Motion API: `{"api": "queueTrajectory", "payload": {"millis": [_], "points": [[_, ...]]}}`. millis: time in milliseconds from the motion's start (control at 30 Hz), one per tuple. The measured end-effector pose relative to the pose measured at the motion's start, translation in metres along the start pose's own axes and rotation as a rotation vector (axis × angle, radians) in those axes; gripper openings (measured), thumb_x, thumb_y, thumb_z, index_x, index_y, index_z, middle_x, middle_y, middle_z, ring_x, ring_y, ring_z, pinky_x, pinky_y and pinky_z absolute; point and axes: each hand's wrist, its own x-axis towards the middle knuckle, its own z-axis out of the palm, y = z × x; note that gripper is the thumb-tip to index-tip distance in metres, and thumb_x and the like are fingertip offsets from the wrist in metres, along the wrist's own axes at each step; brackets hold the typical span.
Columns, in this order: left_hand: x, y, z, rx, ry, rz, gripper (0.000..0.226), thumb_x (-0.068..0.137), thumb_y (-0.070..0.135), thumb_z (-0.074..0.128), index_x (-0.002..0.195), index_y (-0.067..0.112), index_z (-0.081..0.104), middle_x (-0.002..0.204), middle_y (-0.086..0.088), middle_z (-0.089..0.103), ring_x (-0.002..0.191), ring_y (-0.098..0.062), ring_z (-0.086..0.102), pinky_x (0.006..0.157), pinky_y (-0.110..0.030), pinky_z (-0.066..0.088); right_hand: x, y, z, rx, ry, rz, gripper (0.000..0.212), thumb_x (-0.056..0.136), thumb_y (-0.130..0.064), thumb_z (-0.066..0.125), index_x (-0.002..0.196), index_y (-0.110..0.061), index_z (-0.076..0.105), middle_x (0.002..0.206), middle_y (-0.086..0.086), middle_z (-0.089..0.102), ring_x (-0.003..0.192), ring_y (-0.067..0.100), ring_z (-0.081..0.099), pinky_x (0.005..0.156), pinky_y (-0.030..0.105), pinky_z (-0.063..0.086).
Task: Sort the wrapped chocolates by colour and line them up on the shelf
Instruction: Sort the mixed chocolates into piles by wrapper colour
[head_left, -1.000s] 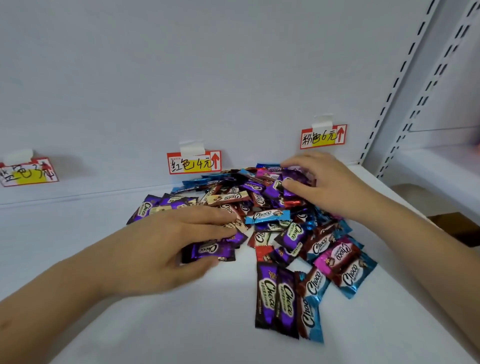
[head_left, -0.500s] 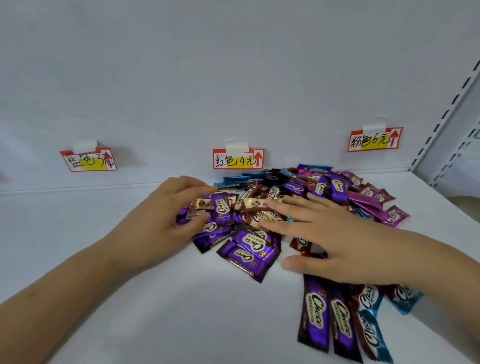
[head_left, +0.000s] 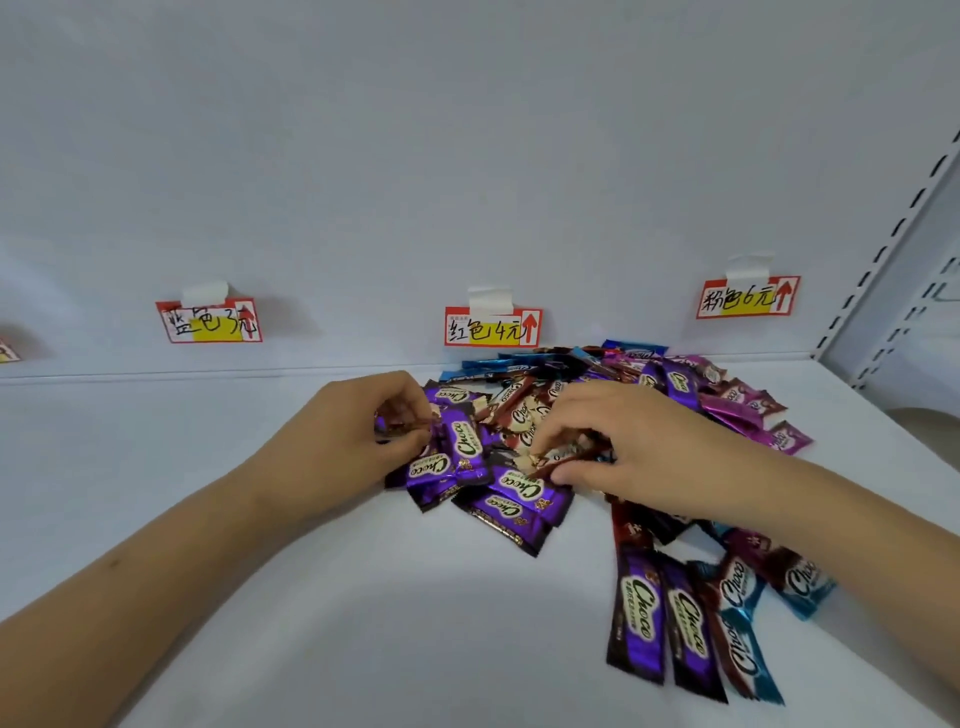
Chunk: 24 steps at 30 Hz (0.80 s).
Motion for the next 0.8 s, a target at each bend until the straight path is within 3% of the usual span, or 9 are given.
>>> {"api": "queueTrajectory", "payload": {"millis": [100, 167, 233, 333, 433, 533, 633, 733, 800], "points": [[-0.002, 0.002, -0.020, 0.000, -0.296, 0.028, 0.020, 0.089, 0.018, 0.070, 0.095, 0.036, 0.068, 0.088, 0.023, 0.067, 0.085, -0.002, 0.058, 0.072, -0.014, 0.045, -0.001, -0.004, -0.007, 0.168, -0.119, -0.036, 0.013, 0.089, -0.035, 0.068, 0.102, -0.037, 0.069, 0.100, -0.020, 0.065, 0.097, 0.001, 0.061, 0.084, 0.023, 0.050], [-0.001, 0.000, -0.029, 0.020, -0.377, 0.050, 0.017, 0.090, 0.021, 0.069, 0.096, 0.037, 0.071, 0.090, 0.019, 0.067, 0.086, -0.008, 0.058, 0.074, -0.017, 0.045, -0.004, -0.005, -0.011, 0.197, -0.128, -0.021, 0.011, 0.092, -0.034, 0.064, 0.101, -0.036, 0.070, 0.098, -0.022, 0.067, 0.095, -0.002, 0.062, 0.082, 0.018, 0.049], [0.000, -0.004, -0.032, -0.025, -0.292, 0.044, 0.014, 0.090, 0.020, 0.068, 0.092, 0.034, 0.070, 0.086, 0.014, 0.067, 0.081, -0.009, 0.059, 0.072, -0.016, 0.045, -0.002, -0.004, -0.014, 0.195, -0.066, 0.008, 0.011, 0.095, -0.032, 0.059, 0.102, -0.034, 0.067, 0.093, -0.020, 0.068, 0.089, -0.004, 0.063, 0.076, 0.013, 0.048], [0.009, -0.006, -0.028, -0.072, -0.153, 0.002, 0.011, 0.094, 0.017, 0.062, 0.094, 0.028, 0.063, 0.087, 0.010, 0.070, 0.082, -0.011, 0.063, 0.078, -0.026, 0.049, 0.014, 0.001, -0.015, 0.175, 0.021, 0.049, 0.011, 0.102, -0.027, 0.045, 0.108, -0.030, 0.053, 0.089, -0.013, 0.066, 0.081, 0.001, 0.063, 0.072, 0.019, 0.050], [0.023, -0.001, -0.019, 0.021, -0.153, -0.049, 0.010, 0.098, 0.018, 0.051, 0.092, 0.027, 0.049, 0.084, 0.002, 0.063, 0.079, -0.020, 0.058, 0.075, -0.039, 0.048, 0.036, 0.005, -0.013, 0.056, 0.019, 0.052, 0.012, 0.105, -0.027, 0.035, 0.114, -0.028, 0.044, 0.078, -0.004, 0.056, 0.063, 0.008, 0.047, 0.055, 0.021, 0.038], [0.035, 0.013, -0.012, 0.106, -0.263, -0.127, 0.015, 0.101, 0.024, 0.042, 0.087, 0.028, 0.040, 0.081, 0.000, 0.055, 0.071, -0.015, 0.046, 0.065, -0.033, 0.038, 0.052, 0.007, -0.010, -0.042, -0.002, 0.047, 0.024, 0.099, -0.041, 0.047, 0.118, -0.027, 0.045, 0.092, -0.007, 0.056, 0.077, 0.008, 0.052, 0.065, 0.028, 0.045], [0.041, 0.021, -0.006, 0.188, -0.298, -0.120, 0.019, 0.095, 0.044, 0.055, 0.094, 0.026, 0.049, 0.088, 0.003, 0.057, 0.076, -0.013, 0.050, 0.065, -0.028, 0.040, 0.058, 0.014, -0.003, -0.133, -0.011, 0.013, 0.040, 0.095, -0.048, 0.052, 0.131, -0.032, 0.047, 0.116, -0.013, 0.053, 0.102, 0.007, 0.052, 0.084, 0.028, 0.047], [0.039, 0.016, 0.004, 0.423, -0.211, 0.011, 0.029, 0.090, 0.052, 0.060, 0.105, 0.028, 0.055, 0.098, 0.007, 0.059, 0.083, -0.009, 0.053, 0.070, -0.027, 0.046, 0.055, 0.017, 0.002, -0.198, -0.049, -0.032, 0.038, 0.100, -0.042, 0.046, 0.138, -0.035, 0.050, 0.110, -0.013, 0.049, 0.103, 0.006, 0.047, 0.087, 0.028, 0.043], [0.035, 0.013, 0.005, 0.500, -0.134, 0.094, 0.025, 0.091, 0.050, 0.059, 0.101, 0.028, 0.059, 0.091, 0.009, 0.056, 0.081, -0.010, 0.053, 0.068, -0.029, 0.046, 0.052, 0.016, 0.000, -0.237, -0.049, -0.076, 0.036, 0.100, -0.033, 0.047, 0.136, -0.036, 0.053, 0.101, -0.016, 0.043, 0.097, 0.002, 0.042, 0.083, 0.025, 0.040]]}}
